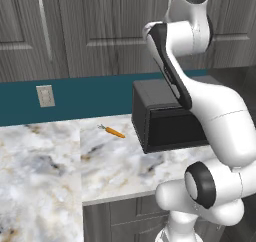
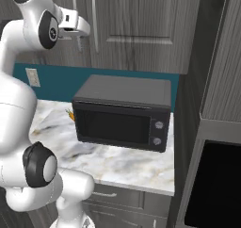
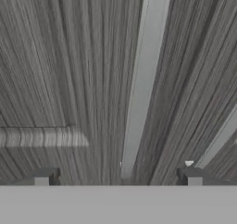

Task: Pick the spray and dish brush from the cabinet and place them on the counter.

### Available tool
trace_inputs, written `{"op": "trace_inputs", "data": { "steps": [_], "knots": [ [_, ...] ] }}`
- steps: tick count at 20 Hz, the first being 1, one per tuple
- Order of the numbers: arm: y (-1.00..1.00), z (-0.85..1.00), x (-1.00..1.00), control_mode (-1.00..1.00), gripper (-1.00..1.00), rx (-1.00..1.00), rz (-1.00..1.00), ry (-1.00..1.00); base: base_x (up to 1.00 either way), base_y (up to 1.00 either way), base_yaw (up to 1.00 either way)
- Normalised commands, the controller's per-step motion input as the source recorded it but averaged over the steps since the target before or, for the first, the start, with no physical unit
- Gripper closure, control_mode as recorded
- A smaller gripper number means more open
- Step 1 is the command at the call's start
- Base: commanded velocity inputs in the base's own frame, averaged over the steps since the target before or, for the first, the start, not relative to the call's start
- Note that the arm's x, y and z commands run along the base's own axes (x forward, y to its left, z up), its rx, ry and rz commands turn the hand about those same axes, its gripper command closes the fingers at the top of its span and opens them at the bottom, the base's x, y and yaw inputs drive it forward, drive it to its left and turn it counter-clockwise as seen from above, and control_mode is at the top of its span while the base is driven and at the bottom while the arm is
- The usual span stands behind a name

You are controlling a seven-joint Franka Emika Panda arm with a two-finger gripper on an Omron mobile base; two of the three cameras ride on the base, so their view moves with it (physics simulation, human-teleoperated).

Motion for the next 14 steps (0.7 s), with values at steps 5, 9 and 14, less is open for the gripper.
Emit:
{"op": "trace_inputs", "data": {
  "steps": [5, 9, 14],
  "knots": [
    [-0.20, -0.14, 0.26, -1.00, -1.00, 0.02, 0.06, -0.09, 0.00, 0.00, 0.00],
    [-0.21, -0.06, 0.22, -1.00, -1.00, 0.00, 0.02, -0.06, 0.00, 0.00, 0.00],
    [0.10, -0.17, 0.37, -1.00, -1.00, 0.00, 0.04, -0.05, 0.00, 0.00, 0.00]
  ]
}}
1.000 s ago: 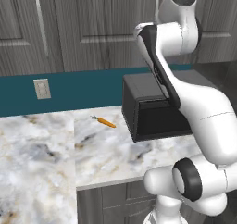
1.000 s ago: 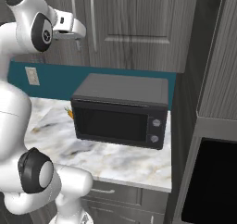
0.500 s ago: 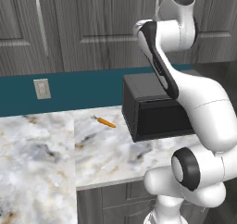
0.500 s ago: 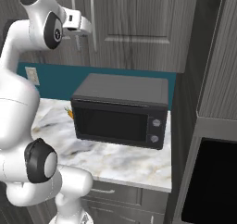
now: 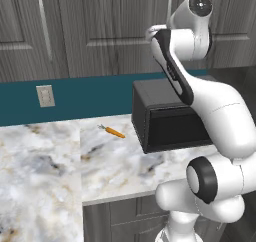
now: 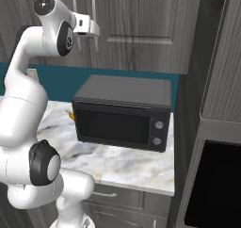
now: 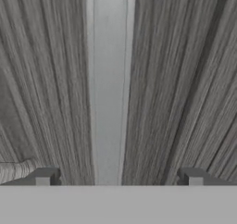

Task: Pick the spray and dish brush from the cabinet and place them on the counter.

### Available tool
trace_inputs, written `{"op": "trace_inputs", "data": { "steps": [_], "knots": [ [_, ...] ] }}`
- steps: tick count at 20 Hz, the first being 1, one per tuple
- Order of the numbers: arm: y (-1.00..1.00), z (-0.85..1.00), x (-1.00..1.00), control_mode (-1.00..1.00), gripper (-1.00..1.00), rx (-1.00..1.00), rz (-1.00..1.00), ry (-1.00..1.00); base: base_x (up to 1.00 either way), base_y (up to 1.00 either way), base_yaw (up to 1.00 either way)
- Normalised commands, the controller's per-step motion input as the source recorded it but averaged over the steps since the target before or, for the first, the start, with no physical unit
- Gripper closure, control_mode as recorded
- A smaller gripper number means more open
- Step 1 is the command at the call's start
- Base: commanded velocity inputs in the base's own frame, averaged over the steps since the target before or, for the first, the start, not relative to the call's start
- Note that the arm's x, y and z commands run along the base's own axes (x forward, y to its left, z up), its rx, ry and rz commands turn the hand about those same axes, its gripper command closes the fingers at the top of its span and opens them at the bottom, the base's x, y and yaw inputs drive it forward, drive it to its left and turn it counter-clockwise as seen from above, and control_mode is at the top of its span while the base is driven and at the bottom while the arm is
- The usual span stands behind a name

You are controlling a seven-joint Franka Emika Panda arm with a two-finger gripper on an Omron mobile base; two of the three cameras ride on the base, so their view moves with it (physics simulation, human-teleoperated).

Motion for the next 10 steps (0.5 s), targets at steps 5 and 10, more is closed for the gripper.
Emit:
{"op": "trace_inputs", "data": {
  "steps": [5, 10],
  "knots": [
    [0.33, -0.04, 0.43, -1.00, -1.00, -0.02, 0.00, 0.00, 0.00, 0.00, 0.00],
    [0.11, -0.12, 0.39, -1.00, 1.00, 0.00, 0.00, 0.01, 0.00, 0.00, 0.00]
  ]
}}
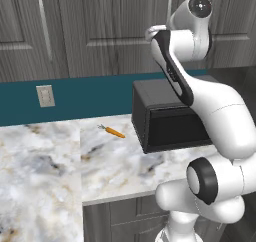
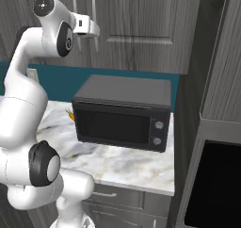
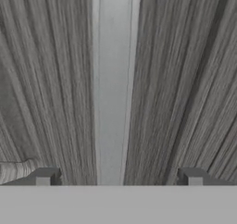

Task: Pick the spray and dish brush from the cabinet and place them on the counter.

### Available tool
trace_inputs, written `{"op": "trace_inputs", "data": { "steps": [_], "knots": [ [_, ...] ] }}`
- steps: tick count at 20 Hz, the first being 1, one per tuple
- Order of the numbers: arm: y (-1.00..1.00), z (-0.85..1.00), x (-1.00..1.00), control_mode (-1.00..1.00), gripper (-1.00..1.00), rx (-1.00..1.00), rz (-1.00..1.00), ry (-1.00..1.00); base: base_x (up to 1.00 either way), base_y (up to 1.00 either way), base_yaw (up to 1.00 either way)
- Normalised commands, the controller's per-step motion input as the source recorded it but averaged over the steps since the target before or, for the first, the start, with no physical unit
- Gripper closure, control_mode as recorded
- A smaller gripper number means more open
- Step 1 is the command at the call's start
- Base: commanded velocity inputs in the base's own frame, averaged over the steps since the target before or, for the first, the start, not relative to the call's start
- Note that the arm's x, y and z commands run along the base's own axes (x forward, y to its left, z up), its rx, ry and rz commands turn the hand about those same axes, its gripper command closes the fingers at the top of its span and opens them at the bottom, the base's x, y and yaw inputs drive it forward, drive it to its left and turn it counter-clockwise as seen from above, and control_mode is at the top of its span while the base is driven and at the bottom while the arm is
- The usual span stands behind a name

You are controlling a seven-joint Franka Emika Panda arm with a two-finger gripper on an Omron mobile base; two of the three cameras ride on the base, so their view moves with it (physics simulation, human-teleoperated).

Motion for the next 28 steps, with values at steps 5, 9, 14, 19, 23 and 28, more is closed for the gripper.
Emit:
{"op": "trace_inputs", "data": {
  "steps": [5, 9, 14, 19, 23, 28],
  "knots": [
    [0.14, -0.06, 0.00, -1.00, 1.00, 0.00, -0.03, 0.01, 0.00, 0.00, 0.00],
    [0.12, -0.05, -0.01, -1.00, 1.00, 0.00, -0.06, 0.01, 0.00, 0.00, 0.00],
    [0.01, -0.04, -0.34, -1.00, 1.00, 0.00, -0.08, 0.00, 0.00, 0.00, 0.00],
    [0.00, 0.02, -0.80, -1.00, 1.00, 0.00, -0.10, -0.01, 0.00, 0.00, 0.00],
    [0.00, 0.02, -0.99, -1.00, 1.00, 0.00, -0.10, 0.00, 0.00, 0.00, 0.00],
    [0.08, 0.00, -1.00, -1.00, 1.00, 0.00, -0.12, 0.00, 0.00, 0.00, 0.00]
  ]
}}
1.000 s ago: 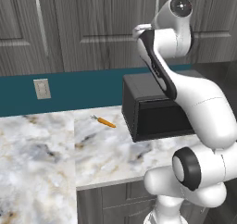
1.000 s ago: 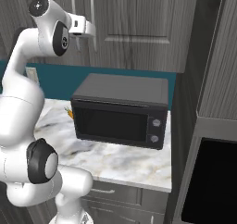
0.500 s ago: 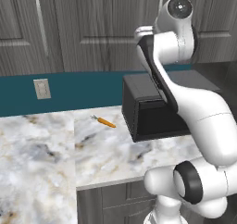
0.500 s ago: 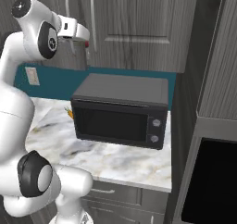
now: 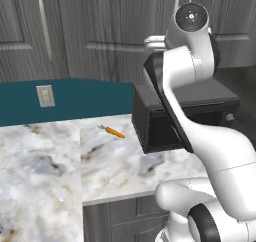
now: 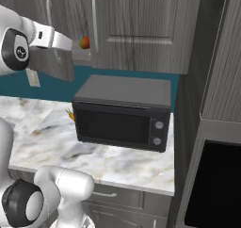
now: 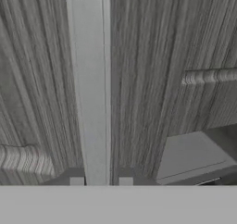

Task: Pick the spray and dish brush from the cabinet and place them on the counter.

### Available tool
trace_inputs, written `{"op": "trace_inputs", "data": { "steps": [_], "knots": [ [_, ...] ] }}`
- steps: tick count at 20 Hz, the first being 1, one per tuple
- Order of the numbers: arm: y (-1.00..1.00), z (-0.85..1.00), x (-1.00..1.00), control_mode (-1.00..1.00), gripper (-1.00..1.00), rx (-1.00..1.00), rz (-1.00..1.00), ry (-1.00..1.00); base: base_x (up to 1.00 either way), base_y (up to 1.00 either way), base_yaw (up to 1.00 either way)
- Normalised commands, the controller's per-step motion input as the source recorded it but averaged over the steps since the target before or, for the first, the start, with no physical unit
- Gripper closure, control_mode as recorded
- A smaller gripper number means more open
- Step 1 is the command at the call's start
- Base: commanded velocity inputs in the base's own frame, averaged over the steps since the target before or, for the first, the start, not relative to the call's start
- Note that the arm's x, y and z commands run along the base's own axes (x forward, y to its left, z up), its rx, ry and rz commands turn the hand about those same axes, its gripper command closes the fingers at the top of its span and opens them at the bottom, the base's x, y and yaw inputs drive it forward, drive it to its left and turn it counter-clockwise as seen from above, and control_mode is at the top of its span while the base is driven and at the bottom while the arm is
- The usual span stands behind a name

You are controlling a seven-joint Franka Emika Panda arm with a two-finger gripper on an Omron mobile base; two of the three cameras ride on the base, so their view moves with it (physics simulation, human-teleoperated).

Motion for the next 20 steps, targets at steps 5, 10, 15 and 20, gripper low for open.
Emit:
{"op": "trace_inputs", "data": {
  "steps": [5, 10, 15, 20],
  "knots": [
    [0.21, 0.00, -0.99, -1.00, 1.00, 0.00, -0.13, 0.00, 0.00, 0.00, 0.00],
    [0.36, 0.00, -0.91, -1.00, 1.00, 0.00, -0.14, 0.00, 0.00, 0.00, 0.00],
    [0.47, -0.02, -0.81, -1.00, 1.00, -0.01, -0.15, 0.02, 0.00, 0.00, 0.00],
    [0.55, -0.09, -0.66, -1.00, 1.00, -0.04, -0.15, 0.04, 0.00, 0.00, 0.00]
  ]
}}
